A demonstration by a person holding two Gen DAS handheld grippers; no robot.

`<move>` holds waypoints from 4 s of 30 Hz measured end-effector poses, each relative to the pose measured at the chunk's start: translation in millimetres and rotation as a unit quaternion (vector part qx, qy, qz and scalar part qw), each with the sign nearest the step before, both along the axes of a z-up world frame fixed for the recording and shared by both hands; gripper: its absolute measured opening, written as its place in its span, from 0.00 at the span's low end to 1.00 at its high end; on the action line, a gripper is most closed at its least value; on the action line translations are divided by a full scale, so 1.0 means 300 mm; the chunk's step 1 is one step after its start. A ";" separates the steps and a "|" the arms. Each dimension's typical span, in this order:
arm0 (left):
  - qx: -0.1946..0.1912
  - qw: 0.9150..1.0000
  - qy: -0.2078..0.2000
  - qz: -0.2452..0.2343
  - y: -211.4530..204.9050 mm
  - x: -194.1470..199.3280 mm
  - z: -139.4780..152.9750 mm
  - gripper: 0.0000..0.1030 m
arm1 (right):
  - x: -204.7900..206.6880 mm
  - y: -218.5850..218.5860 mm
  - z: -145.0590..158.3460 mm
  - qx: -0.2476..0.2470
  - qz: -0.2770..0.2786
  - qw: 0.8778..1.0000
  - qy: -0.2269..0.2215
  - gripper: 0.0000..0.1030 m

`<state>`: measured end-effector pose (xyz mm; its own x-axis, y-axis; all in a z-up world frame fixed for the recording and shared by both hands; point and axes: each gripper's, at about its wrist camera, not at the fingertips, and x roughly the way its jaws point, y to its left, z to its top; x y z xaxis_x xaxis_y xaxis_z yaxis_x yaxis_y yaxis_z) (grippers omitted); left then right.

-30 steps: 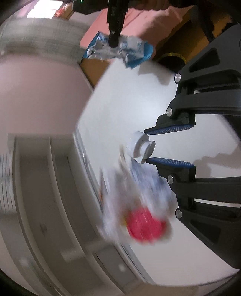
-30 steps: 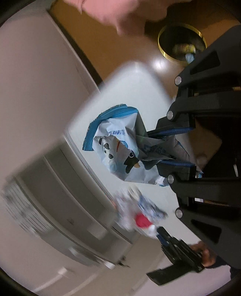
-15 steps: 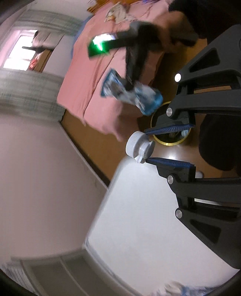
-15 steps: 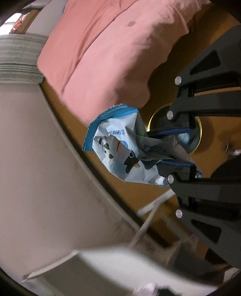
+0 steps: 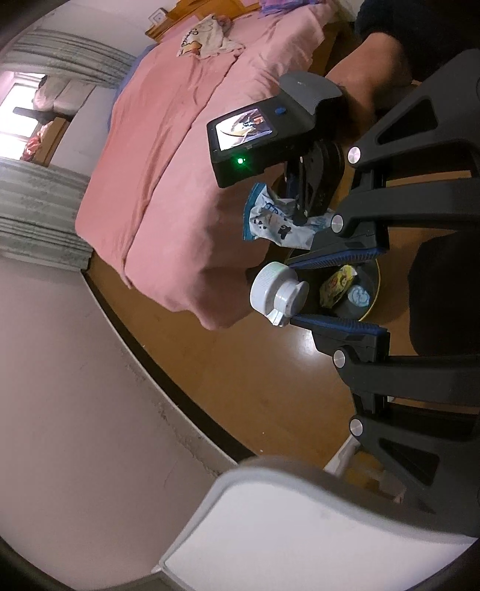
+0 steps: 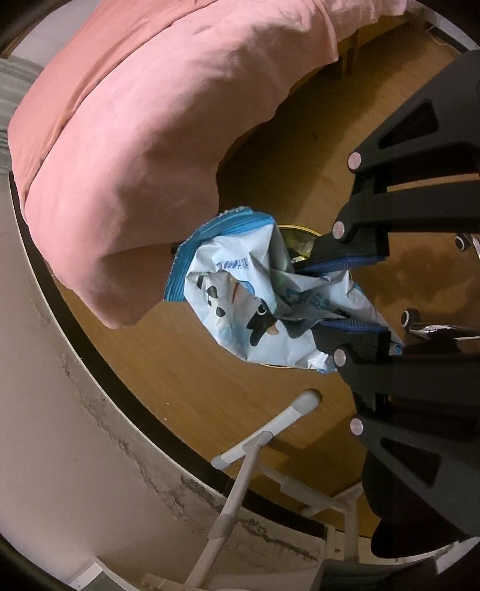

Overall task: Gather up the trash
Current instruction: 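Carry the cap and blue-and-white bag to the bin and release both, then return both tools to the desk above the remaining trash, then grasp the crumpled printed paper with the right tool while the left tool grasps white plastic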

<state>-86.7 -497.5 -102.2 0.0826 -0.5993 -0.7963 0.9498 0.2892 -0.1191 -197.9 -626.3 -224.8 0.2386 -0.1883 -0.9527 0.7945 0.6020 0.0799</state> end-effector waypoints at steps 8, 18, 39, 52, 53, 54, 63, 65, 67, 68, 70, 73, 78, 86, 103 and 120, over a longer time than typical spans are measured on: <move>0.003 1.000 0.003 -0.008 -0.040 -0.009 -0.029 0.24 | -0.009 0.004 0.017 -0.009 -0.009 1.000 -0.017 0.22; 0.018 1.000 0.002 -0.011 -0.058 -0.022 -0.059 0.24 | -0.039 -0.017 0.076 -0.032 -0.040 0.997 -0.060 0.62; 0.050 0.997 0.037 -0.052 -0.224 -0.074 -0.220 0.53 | -0.211 -0.113 0.145 -0.032 -0.154 0.980 -0.124 0.63; 0.006 1.000 -0.017 -0.016 0.000 -0.038 0.001 0.89 | -0.141 -0.024 0.203 -0.062 -0.098 0.987 -0.111 0.71; -0.001 1.000 -0.026 -0.009 0.052 -0.024 0.039 0.89 | -0.124 -0.005 0.219 -0.064 -0.088 0.988 -0.111 0.71; -0.010 0.999 -0.031 -0.002 0.107 -0.008 0.074 0.90 | -0.105 0.022 0.237 -0.064 -0.077 0.988 -0.116 0.71; -0.051 0.980 -0.077 0.174 0.757 0.310 0.279 0.93 | 0.170 0.415 0.479 -0.105 0.080 0.977 -0.166 0.71; -0.048 0.969 -0.089 0.225 0.920 0.388 0.301 0.93 | 0.256 0.542 0.531 -0.105 0.127 0.969 -0.183 0.71; -0.048 0.956 -0.093 0.273 1.074 0.454 0.320 0.93 | 0.342 0.659 0.568 -0.093 0.167 0.961 -0.202 0.71; -0.049 0.949 -0.093 0.299 1.163 0.487 0.327 0.93 | 0.401 0.732 0.586 -0.084 0.191 0.955 -0.211 0.71; -0.047 0.935 -0.097 0.339 1.299 0.530 0.335 0.93 | 0.524 0.888 0.607 -0.063 0.247 0.941 -0.222 0.71; -0.041 0.915 -0.092 0.391 1.471 0.564 0.319 0.93 | 0.694 1.105 0.610 -0.027 0.321 0.920 -0.222 0.71; -0.040 0.898 -0.068 0.432 1.669 0.567 0.269 0.93 | 0.909 1.370 0.587 0.003 0.385 0.900 -0.203 0.68; -0.052 0.893 -0.050 0.444 1.756 0.570 0.234 0.93 | 1.061 1.523 0.541 0.016 0.388 0.902 -0.189 0.63; -0.044 0.896 -0.055 0.439 1.698 0.624 0.212 0.93 | 1.126 1.537 0.497 0.063 0.387 0.903 -0.177 0.39; -0.009 0.914 -0.058 0.402 1.445 0.711 0.157 0.91 | 0.875 1.317 0.575 0.021 0.398 0.896 -0.195 0.38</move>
